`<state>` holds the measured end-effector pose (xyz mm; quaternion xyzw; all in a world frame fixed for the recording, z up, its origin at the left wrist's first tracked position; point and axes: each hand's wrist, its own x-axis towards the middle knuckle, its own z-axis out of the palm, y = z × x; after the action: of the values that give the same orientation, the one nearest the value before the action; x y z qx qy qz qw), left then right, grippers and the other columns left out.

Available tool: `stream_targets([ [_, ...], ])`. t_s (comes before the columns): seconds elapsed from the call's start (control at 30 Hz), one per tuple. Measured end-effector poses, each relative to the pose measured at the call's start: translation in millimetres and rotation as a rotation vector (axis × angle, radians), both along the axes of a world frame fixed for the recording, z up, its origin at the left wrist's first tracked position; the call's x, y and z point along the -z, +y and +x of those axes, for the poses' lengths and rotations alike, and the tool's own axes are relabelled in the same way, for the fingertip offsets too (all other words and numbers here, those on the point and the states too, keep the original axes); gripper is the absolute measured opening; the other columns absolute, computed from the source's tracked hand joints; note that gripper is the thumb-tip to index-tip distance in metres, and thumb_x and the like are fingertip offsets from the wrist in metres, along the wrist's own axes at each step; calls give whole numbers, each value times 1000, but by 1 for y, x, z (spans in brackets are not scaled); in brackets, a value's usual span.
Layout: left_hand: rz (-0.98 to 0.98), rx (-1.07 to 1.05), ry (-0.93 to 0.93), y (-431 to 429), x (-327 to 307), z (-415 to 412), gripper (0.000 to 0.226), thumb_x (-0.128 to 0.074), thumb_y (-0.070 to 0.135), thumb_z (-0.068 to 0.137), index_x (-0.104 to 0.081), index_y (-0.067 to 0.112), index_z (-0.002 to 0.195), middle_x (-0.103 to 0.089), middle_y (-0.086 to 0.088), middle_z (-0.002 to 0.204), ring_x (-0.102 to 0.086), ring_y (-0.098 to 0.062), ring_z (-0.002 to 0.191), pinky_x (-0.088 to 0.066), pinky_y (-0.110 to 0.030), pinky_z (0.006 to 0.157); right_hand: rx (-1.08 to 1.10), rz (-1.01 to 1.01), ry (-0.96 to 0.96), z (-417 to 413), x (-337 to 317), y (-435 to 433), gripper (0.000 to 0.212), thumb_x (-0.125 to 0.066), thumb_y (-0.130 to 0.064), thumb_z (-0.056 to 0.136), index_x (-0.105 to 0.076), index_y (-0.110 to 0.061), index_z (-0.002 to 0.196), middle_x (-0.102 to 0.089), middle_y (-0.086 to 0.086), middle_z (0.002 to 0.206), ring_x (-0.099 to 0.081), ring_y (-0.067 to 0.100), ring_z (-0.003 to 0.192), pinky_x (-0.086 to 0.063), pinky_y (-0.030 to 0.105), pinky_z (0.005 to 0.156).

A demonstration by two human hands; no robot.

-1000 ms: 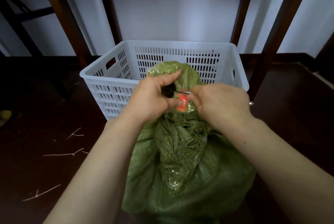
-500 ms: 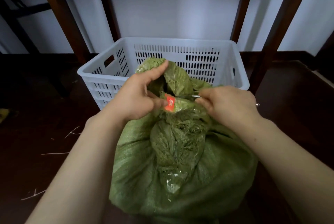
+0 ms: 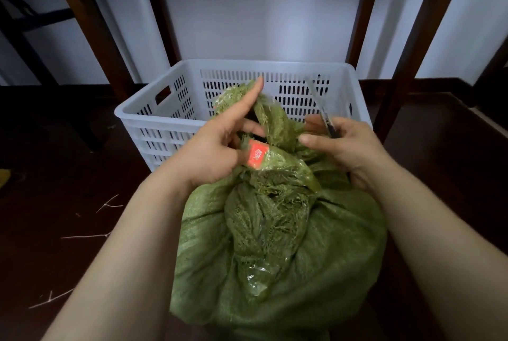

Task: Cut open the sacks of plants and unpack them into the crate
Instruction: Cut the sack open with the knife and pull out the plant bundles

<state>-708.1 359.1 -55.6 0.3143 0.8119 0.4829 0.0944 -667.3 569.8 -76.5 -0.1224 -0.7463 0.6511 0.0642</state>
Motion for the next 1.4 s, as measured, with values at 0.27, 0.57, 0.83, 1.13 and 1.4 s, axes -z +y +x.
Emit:
stream_targets([
  [0.27,261,-130,-176,1,4,4,56,-84,10,64,-52,18,110,-64,-1,99,-64,-12,84,-53,-22,67,-57,-139,-42,-2,0,-27,13,-70,-13,83,-61,-12,74,-56,-4,40,-48,6,34,-38,15,33],
  [0.57,5,-356,288,11,14,3,105,-88,32,52,-29,34,139,-50,0,131,-50,-16,118,-41,-37,103,-63,-197,28,-5,-8,-20,25,-69,-27,84,-52,-17,69,-38,-8,37,-24,6,28,-18,13,31],
  [0.83,689,-416,-48,20,-13,16,64,-74,-6,72,-35,36,104,-53,-3,112,-67,-8,78,-50,-21,50,96,-243,41,-5,-17,-17,28,-74,-25,78,-52,-16,64,-41,-5,38,-25,5,25,-17,11,31],
  [1.13,77,-283,90,40,-13,26,105,-86,38,56,-28,20,142,-49,11,123,-50,-3,109,-42,-23,96,52,-223,132,0,-20,-23,14,-71,-24,83,-63,-16,76,-48,-4,44,-30,3,25,-22,12,29],
  [1.4,-129,-399,109,39,-10,25,68,-83,57,48,-45,24,94,-53,13,86,-52,-2,77,-48,-26,67,200,-306,239,1,-15,-30,3,-64,-13,89,-63,-11,87,-52,-13,37,-45,-3,29,-32,8,32],
])
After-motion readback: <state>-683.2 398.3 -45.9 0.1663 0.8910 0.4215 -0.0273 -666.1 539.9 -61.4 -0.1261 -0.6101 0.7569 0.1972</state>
